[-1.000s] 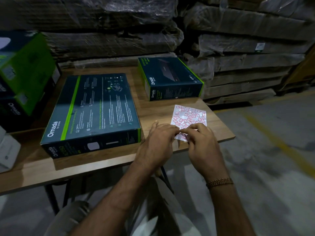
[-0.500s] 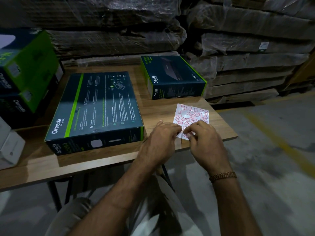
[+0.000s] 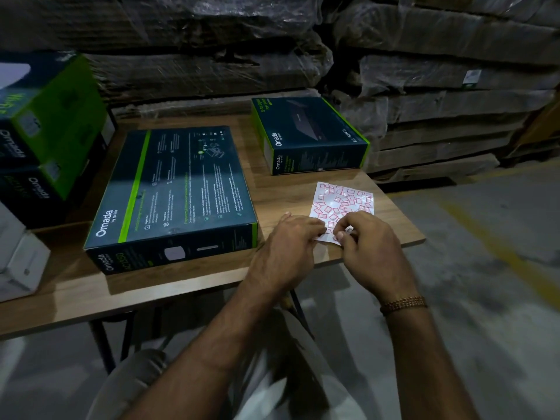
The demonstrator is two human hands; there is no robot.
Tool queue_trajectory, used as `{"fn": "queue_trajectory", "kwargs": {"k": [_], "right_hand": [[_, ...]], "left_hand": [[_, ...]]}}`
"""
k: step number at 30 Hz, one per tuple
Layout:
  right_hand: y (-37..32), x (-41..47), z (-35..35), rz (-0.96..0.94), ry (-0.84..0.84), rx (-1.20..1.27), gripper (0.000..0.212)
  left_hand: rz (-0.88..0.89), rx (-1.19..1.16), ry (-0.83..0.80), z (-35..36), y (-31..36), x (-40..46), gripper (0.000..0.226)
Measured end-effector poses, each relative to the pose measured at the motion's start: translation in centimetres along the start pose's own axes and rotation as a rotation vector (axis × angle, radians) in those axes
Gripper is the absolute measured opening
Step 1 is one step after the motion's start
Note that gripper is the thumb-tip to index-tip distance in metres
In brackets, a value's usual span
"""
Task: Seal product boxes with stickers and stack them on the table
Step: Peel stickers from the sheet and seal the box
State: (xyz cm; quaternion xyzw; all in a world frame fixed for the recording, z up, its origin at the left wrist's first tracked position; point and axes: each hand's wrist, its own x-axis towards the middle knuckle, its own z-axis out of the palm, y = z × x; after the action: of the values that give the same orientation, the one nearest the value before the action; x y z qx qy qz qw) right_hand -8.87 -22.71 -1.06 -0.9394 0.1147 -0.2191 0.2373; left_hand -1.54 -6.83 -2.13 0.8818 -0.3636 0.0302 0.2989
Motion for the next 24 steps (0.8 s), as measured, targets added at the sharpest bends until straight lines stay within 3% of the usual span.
{"fn": "queue_trajectory", "kwargs": {"k": [10, 16, 24], "right_hand": [[0.4, -0.4, -0.8, 0.026, 0.027, 0.26, 0.017], [-0.3, -0.6, -1.2, 0.027, 0.075, 0.32, 0.016], [-1.7, -0.8, -0.8, 0.01, 0.053, 0.307, 0.016]], "left_hand": [[-0.004, -0.009, 0.028, 0.1, 0.0, -0.2, 0.037], [-0.221, -0.437, 0.031, -2.6, -0.4, -0.5, 0.038], [-0.217, -0.521, 0.057, -2.6, -0.1, -1.0, 0.032]]}}
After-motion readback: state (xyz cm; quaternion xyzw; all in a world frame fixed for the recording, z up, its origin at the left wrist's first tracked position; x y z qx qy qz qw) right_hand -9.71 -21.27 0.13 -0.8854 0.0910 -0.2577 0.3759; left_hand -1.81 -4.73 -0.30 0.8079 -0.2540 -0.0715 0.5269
